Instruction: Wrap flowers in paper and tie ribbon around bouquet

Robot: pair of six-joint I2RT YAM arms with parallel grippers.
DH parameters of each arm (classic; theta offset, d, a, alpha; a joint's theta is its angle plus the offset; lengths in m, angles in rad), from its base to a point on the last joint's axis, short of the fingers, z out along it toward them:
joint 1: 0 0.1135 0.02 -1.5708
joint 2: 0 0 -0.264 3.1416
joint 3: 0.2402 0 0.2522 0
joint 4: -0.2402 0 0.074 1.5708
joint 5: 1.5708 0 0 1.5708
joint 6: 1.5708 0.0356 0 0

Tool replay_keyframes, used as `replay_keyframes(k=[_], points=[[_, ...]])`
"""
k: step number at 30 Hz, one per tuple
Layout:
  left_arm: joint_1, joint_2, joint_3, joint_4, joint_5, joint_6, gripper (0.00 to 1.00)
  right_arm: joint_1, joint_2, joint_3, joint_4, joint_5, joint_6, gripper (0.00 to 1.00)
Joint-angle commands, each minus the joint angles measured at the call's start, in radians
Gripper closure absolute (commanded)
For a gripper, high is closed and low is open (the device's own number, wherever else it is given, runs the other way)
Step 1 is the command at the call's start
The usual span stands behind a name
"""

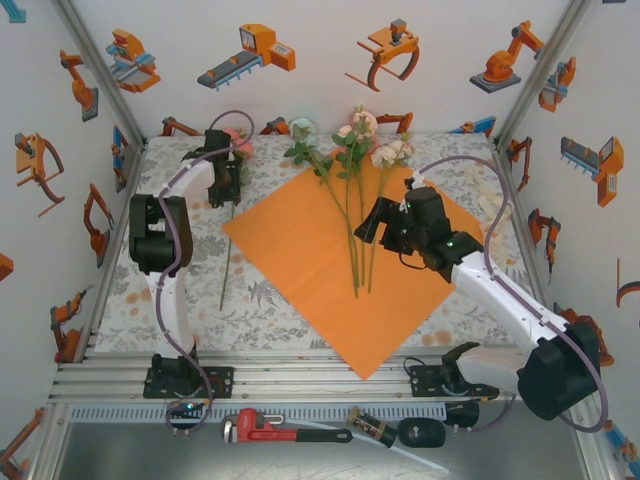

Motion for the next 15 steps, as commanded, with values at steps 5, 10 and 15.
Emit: replay_keyframes(k=[5, 10, 15], points=[[0.023, 0.093, 0.123, -0.133, 0.055, 0.03, 0.74, 0.004, -0.051, -0.024, -0.021, 0.037, 0.008, 0.23], [0.026, 0.144, 0.184, -0.208, 0.077, 0.04, 0.74, 0.003, -0.074, -0.038, -0.027, 0.056, 0.006, 0.22], [0.029, 0.172, 0.224, -0.251, 0.059, 0.028, 0.87, 0.004, -0.092, -0.041, -0.035, 0.065, 0.005, 0.22]])
